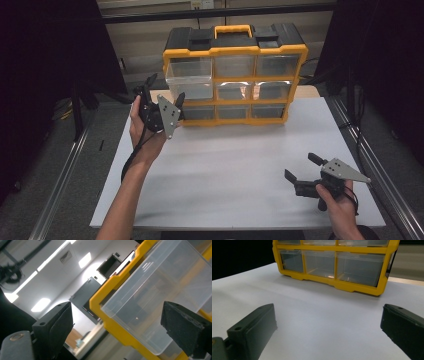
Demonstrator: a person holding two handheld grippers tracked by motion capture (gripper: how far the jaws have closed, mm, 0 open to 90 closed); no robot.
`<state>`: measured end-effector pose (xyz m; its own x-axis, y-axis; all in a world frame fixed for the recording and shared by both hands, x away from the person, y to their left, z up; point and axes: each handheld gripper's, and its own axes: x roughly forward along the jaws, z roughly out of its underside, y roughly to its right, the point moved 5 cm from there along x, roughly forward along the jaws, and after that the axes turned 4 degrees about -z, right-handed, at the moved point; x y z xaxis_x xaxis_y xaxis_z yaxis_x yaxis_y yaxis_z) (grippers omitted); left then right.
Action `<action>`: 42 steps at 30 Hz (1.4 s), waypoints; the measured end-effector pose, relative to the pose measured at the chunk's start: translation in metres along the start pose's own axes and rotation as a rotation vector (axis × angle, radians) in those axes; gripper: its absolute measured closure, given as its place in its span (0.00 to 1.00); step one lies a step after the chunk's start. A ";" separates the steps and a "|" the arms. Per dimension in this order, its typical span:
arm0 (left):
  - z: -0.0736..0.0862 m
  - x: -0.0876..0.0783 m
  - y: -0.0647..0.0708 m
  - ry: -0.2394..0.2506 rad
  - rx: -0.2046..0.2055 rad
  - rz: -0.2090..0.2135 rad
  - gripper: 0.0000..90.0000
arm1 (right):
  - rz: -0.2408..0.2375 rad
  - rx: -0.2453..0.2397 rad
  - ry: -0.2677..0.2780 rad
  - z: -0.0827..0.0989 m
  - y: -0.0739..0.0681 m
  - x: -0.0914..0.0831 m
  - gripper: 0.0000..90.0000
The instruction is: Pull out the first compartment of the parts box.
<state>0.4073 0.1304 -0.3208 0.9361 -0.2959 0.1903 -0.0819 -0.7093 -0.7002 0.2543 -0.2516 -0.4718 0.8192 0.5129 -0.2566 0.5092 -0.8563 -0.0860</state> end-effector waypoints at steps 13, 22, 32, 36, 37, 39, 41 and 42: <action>0.012 -0.002 -0.004 -0.087 -0.371 0.068 0.06 | -0.009 -0.015 -0.006 -0.001 -0.001 0.002 0.00; 0.021 0.000 -0.001 -0.131 -0.584 0.164 0.03 | -0.017 -0.034 -0.015 -0.002 -0.004 0.004 0.00; 0.032 0.000 0.001 -0.198 -0.728 0.236 0.02 | -0.014 -0.031 -0.016 -0.002 -0.004 0.003 0.00; 0.030 -0.007 0.004 -0.151 -0.643 0.170 0.05 | -0.008 -0.027 -0.013 -0.002 -0.003 0.004 0.00; 0.030 -0.007 0.005 -0.146 -0.639 0.167 0.05 | -0.001 -0.023 -0.010 -0.002 -0.003 0.004 0.00; 0.031 -0.010 0.009 -0.156 -0.650 0.187 0.05 | 0.002 -0.024 -0.010 -0.002 -0.002 0.004 0.00; 0.036 -0.013 0.014 -0.166 -0.664 0.194 0.05 | 0.001 -0.024 -0.011 -0.002 -0.003 0.004 0.00; 0.040 -0.015 0.016 -0.174 -0.661 0.194 0.05 | -0.002 -0.024 -0.013 -0.002 -0.003 0.004 0.00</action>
<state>0.4060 0.1490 -0.3617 0.9202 -0.3886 -0.0465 -0.3912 -0.9102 -0.1357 0.2566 -0.2464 -0.4711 0.8149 0.5133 -0.2690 0.5168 -0.8537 -0.0635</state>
